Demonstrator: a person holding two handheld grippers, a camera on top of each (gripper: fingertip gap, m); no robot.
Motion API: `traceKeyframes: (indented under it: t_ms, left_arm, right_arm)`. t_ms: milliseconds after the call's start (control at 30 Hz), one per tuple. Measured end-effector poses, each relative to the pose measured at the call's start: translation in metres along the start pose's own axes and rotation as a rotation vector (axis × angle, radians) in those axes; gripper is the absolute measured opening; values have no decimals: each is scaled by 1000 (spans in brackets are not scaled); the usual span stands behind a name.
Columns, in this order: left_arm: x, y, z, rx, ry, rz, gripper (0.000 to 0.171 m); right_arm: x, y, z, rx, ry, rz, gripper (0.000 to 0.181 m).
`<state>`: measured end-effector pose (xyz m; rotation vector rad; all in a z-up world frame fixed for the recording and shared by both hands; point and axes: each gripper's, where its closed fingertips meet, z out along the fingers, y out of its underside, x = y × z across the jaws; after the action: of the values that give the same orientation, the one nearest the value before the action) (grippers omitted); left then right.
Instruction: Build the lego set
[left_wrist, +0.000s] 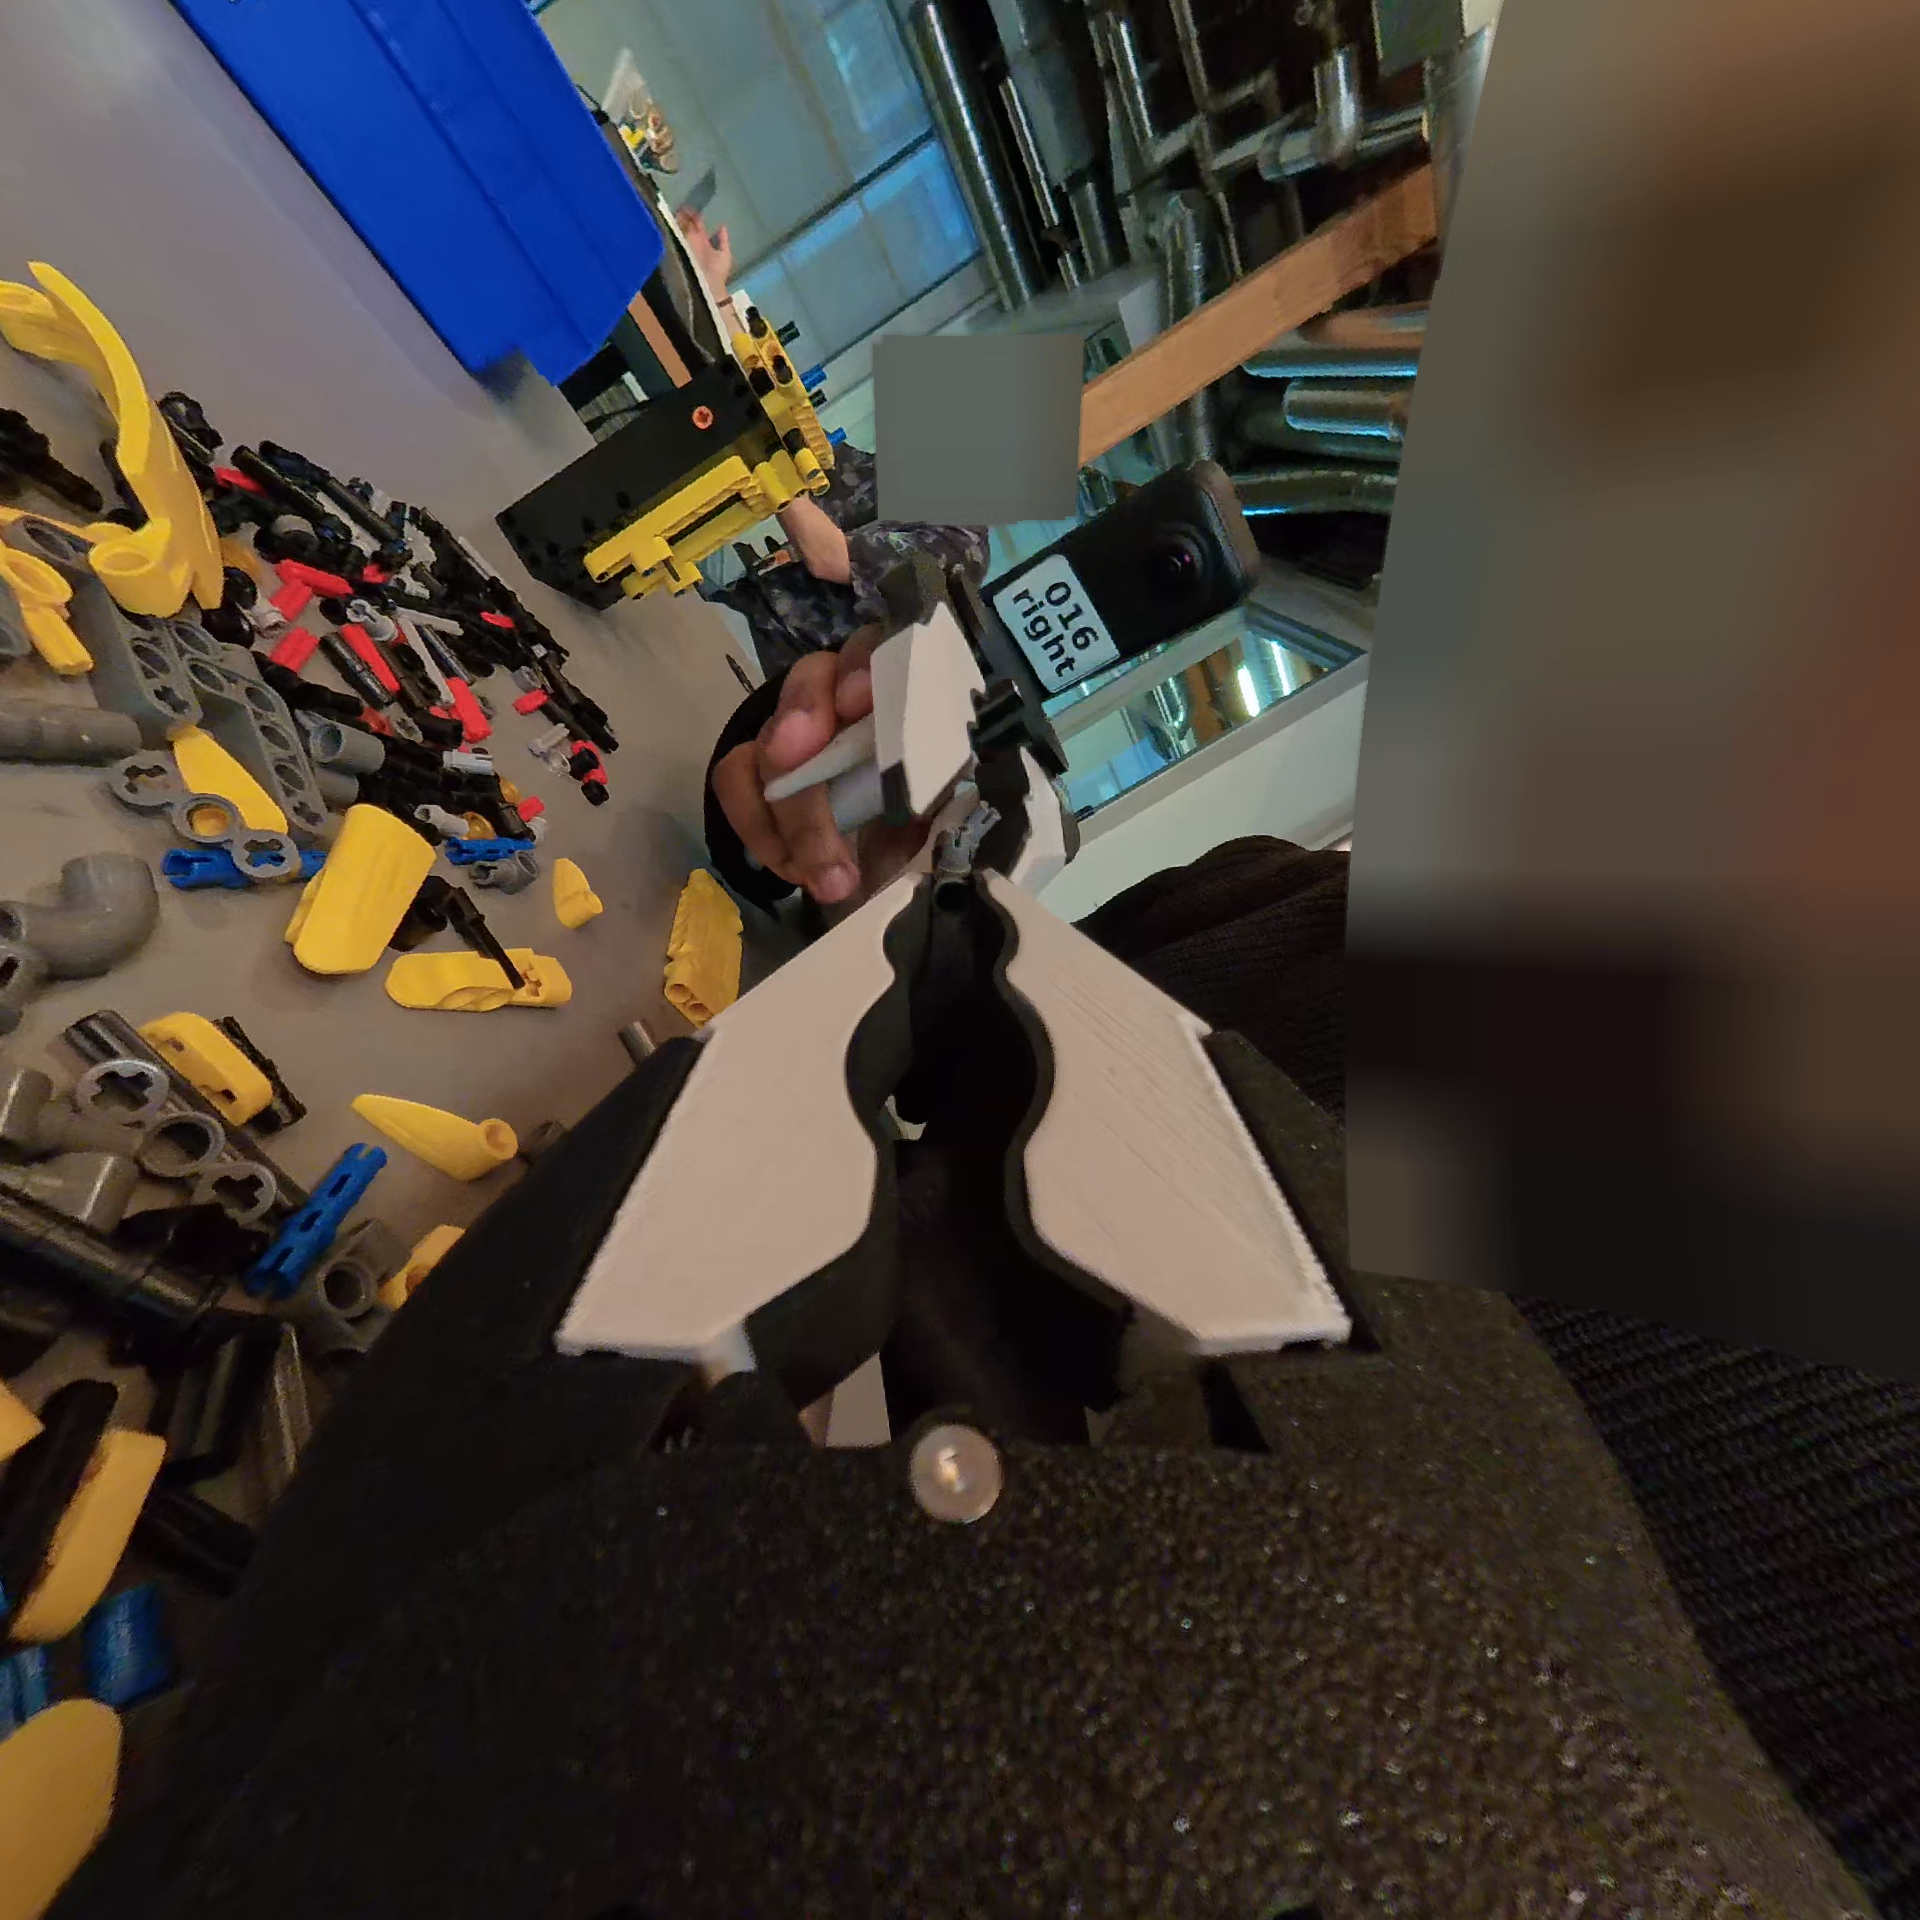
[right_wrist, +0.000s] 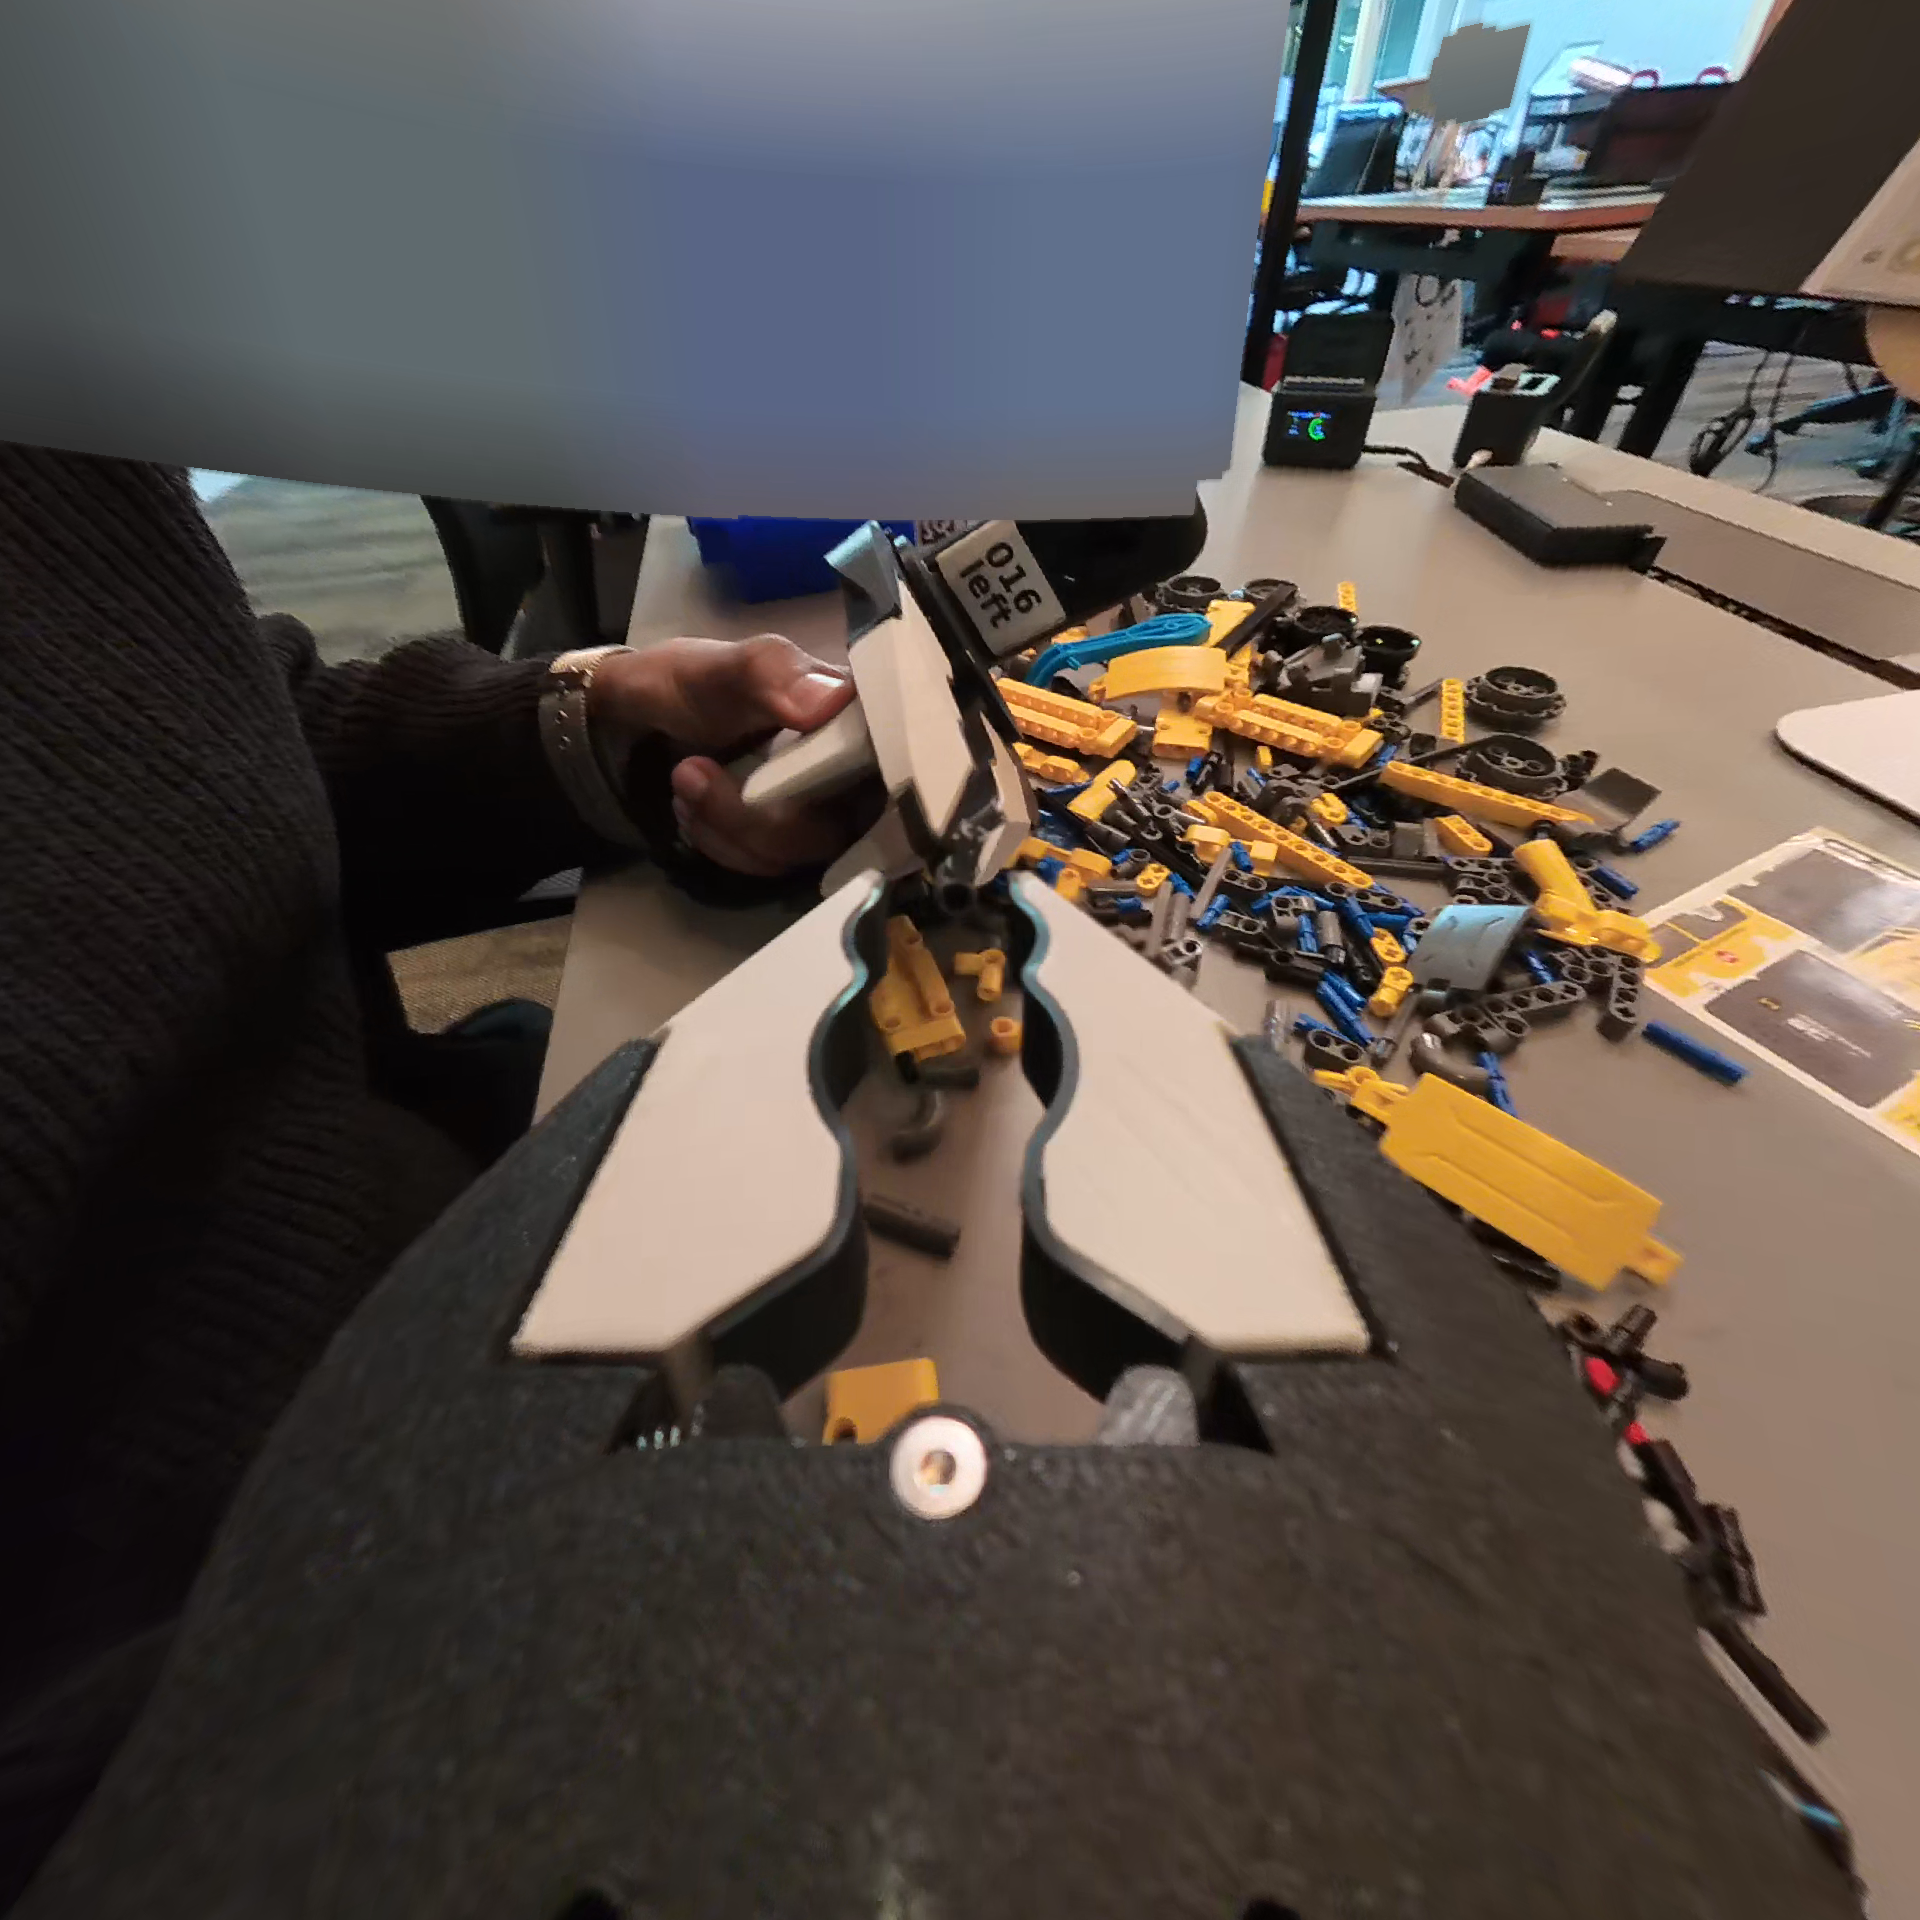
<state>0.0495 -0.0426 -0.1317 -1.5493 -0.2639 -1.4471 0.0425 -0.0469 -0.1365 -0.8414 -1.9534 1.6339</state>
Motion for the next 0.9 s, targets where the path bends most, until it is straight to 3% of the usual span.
traceKeyframes:
  t_ms: [267, 667, 767, 900]
  left_arm:
    - [4, 3, 4, -16, 13, 37, 6]
    - [8, 4, 5, -17, 31, 47, 6]
    - [8, 4, 5, -19, 65, -9, 6]
    - [9, 6, 5, -28, 78, -27, 6]
  right_arm:
    - [-6, -5, -1, 56, -116, 160, 12]
    - [-8, -6, -3, 60, -120, 149, 10]
    - [-8, -5, -2, 64, -93, 58, 11]
    - [-12, -6, -4, 51, -4, -209, 20]
